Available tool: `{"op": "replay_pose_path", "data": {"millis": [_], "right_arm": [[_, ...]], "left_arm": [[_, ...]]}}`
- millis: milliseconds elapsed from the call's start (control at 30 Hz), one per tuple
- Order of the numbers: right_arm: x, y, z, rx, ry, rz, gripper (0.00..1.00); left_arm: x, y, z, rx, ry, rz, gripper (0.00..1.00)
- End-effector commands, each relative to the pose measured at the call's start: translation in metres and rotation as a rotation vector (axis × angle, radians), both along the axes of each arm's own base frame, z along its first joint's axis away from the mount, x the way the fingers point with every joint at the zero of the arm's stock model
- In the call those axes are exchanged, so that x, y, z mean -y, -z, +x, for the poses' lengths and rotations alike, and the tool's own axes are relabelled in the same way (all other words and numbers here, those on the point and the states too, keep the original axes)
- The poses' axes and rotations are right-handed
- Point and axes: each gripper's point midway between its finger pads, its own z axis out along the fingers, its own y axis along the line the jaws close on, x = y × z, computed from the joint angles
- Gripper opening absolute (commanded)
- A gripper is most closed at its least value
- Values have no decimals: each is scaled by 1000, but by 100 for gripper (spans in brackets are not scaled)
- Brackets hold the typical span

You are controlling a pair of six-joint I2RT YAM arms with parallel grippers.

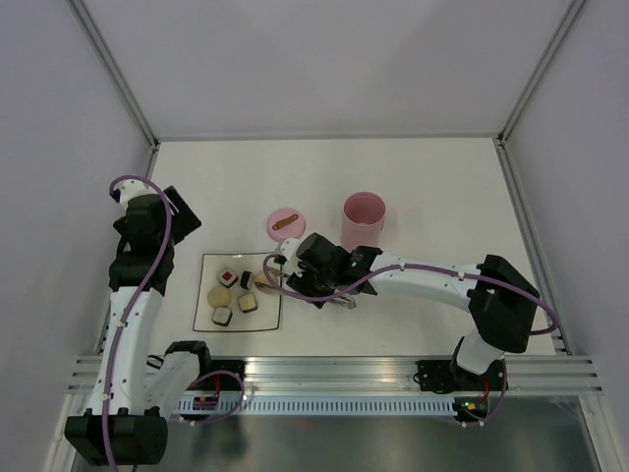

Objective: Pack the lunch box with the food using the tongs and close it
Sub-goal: Pick up the fake food from the plate.

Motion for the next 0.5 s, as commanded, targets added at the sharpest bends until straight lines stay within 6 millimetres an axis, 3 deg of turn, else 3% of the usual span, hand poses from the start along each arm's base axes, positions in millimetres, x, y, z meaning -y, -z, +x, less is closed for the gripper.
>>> {"op": "replay_pose_path", "data": {"millis": [0,200,367,467], "right_arm": [[-14,-19,10,49,-4,43,50],[-14,-44,20,82,70,62,41],[-24,-93,27,71,130,188,32],[-20,-119,36,63,180,250,28]], "left_arm": [[-2,0,-1,4,1,10,100],[-2,-1,-2,7,-2,11,100],[-2,-2,-2,12,-2,12,100],[-2,-1,-2,9,-1,10,100]]}}
